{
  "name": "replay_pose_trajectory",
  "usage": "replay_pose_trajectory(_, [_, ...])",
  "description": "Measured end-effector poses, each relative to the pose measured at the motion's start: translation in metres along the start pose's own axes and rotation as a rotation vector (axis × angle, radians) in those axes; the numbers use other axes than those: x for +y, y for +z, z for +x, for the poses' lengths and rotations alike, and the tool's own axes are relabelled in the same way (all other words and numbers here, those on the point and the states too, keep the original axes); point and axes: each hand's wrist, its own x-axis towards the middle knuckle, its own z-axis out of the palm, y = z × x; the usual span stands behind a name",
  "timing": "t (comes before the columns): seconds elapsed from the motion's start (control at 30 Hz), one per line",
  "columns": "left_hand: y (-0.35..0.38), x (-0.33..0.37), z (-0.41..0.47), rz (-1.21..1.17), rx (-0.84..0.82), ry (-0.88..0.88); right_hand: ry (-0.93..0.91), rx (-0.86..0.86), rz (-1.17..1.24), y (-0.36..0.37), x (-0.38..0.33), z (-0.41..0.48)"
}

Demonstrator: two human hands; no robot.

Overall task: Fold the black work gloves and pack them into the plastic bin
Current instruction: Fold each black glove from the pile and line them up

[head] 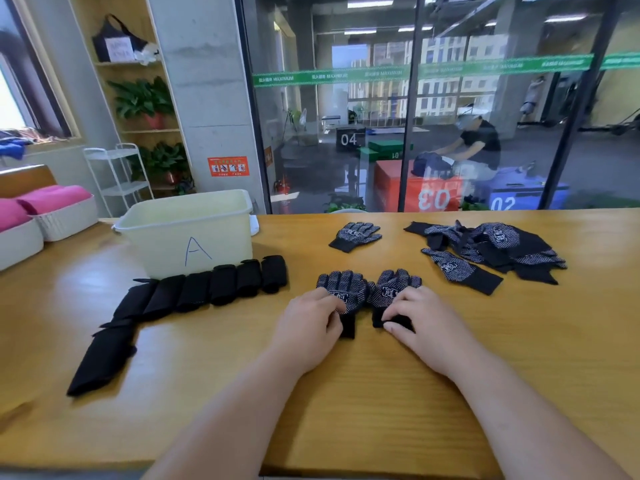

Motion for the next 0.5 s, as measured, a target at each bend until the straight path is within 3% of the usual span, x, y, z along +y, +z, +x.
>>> replay_pose_trajectory(0.13, [-0.003,-0.004,0.0,-0.064,-0.059,-0.026,0.031,0.006,-0.01,-0.007,-0.003,0.0])
replay_pose_trajectory(0.4, [0.001,-0.008,0.002,-0.032,-0.097,-0.104,0.141,0.166,0.438,-0.079,-0.017,0.021])
replay_pose_trajectory(0.5, [0.002,-0.01,0.002,-0.022,-0.055,-0.131,0.139,0.143,0.547,-0.12,-0.025,0.036])
